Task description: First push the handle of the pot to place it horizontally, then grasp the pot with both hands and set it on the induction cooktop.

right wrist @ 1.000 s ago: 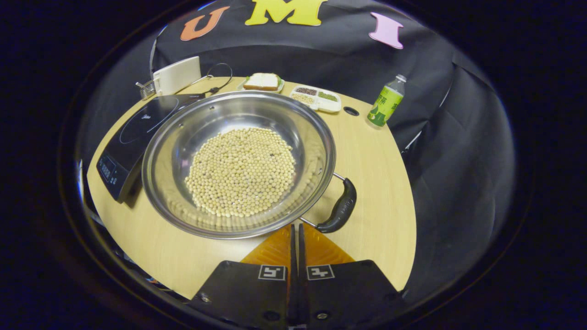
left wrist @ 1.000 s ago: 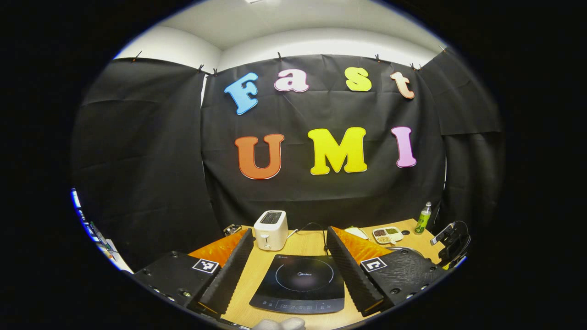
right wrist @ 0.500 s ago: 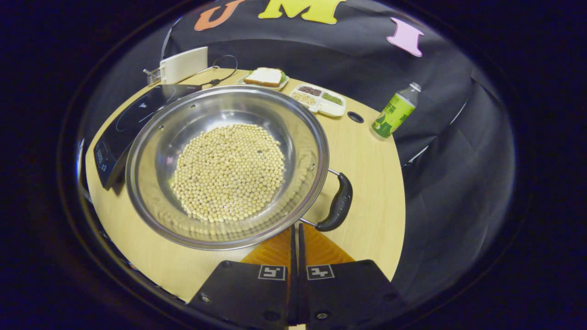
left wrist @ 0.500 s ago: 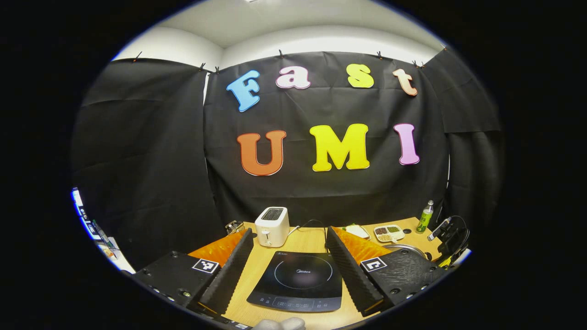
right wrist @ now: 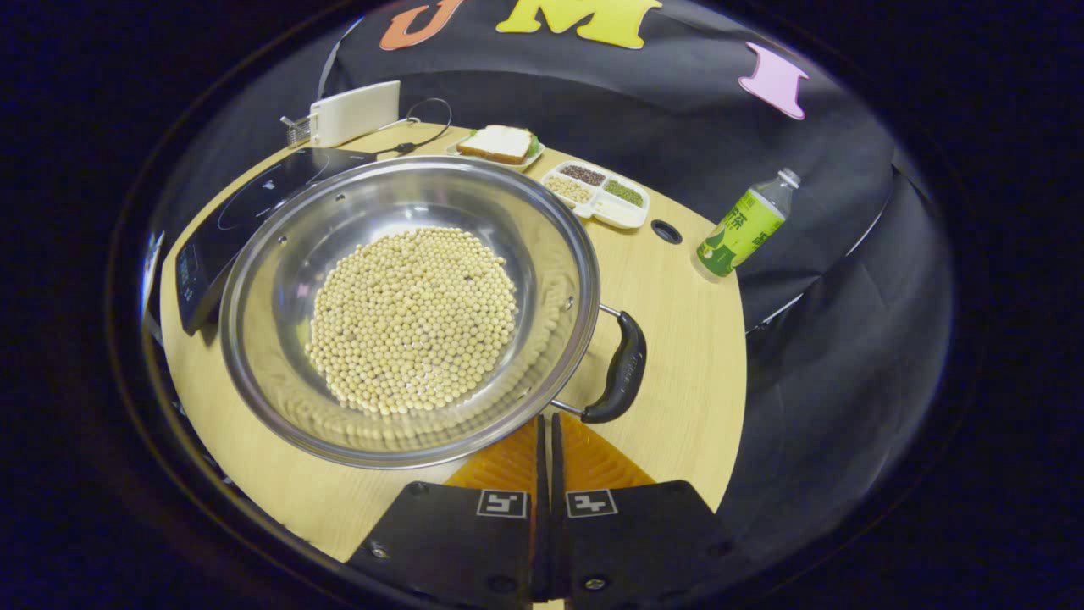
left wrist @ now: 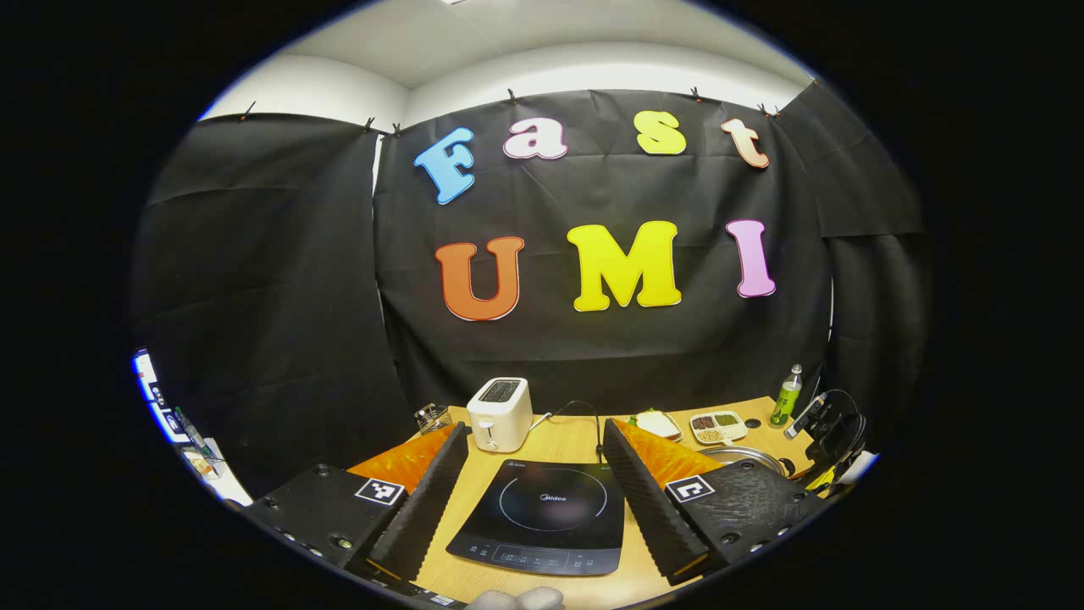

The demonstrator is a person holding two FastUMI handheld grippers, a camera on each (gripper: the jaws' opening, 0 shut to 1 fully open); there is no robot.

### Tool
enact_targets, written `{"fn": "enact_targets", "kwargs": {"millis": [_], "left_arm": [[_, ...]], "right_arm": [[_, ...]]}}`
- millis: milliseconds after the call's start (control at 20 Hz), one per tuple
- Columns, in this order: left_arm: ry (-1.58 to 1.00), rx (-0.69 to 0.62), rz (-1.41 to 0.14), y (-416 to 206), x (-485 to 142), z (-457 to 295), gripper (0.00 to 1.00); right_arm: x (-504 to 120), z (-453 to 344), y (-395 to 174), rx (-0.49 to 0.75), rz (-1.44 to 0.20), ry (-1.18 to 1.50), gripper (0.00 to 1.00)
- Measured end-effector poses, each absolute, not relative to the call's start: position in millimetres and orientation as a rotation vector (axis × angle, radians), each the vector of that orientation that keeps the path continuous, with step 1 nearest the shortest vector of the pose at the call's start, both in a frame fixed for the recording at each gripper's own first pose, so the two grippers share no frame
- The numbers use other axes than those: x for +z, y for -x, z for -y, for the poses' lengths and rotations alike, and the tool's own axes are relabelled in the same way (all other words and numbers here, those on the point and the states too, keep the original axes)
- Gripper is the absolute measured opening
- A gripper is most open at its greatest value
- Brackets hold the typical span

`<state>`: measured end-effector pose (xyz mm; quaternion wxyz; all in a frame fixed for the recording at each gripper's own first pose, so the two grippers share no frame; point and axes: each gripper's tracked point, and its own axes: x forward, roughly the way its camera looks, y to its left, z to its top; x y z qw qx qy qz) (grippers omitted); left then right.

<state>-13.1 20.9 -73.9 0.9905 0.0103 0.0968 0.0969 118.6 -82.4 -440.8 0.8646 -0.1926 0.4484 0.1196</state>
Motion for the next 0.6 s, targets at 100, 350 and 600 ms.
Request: {"fn": "enact_targets", "kwargs": {"millis": [100, 350, 600], "left_arm": [[-0.013, 0.19, -0.194, 9, -78, -15, 0.96], [0.012, 0.137, -0.207, -11, -96, 6, 0.96], [0.047, 0.055, -0.239, -41, -125, 37, 0.97]], "right_arm": [[-436, 86, -116, 0.234, -0.911, 0.36, 0.02], [-411, 95, -94, 0.216, -0.833, 0.295, 0.38], [-374, 118, -93, 0.127, -0.744, 0.215, 0.81]]}}
